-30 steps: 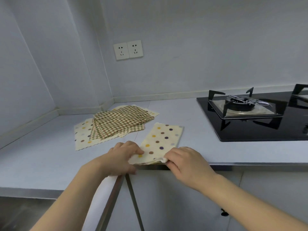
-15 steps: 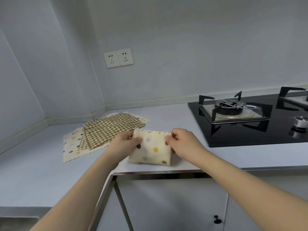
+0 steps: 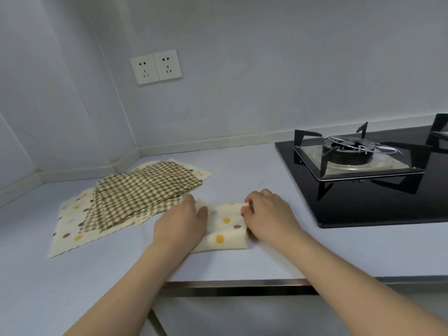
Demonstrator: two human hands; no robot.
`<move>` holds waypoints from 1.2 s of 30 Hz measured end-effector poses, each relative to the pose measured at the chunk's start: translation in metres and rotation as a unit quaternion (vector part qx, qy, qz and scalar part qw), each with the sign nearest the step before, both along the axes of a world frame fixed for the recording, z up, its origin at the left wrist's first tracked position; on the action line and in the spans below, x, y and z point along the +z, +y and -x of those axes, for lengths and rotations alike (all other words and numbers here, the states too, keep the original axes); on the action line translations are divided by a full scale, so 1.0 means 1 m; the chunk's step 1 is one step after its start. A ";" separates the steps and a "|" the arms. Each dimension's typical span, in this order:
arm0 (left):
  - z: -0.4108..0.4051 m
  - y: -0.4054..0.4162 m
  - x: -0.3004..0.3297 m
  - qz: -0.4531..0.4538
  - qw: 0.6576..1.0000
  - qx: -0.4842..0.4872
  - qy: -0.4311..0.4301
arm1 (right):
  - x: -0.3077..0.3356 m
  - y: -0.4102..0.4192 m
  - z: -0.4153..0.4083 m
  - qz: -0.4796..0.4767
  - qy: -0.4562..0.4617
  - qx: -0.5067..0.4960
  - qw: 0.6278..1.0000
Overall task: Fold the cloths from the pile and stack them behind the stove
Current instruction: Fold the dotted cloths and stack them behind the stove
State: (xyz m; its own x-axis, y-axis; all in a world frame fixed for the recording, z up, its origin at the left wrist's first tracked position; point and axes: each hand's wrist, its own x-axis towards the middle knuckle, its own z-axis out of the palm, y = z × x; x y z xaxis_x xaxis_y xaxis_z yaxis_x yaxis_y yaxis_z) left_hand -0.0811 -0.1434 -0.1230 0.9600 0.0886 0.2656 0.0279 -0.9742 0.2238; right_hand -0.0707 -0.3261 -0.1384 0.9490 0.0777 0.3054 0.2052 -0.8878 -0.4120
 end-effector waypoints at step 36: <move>-0.008 0.022 0.024 0.591 0.802 -0.034 -0.081 | 0.010 0.003 0.005 -0.486 0.156 0.149 0.847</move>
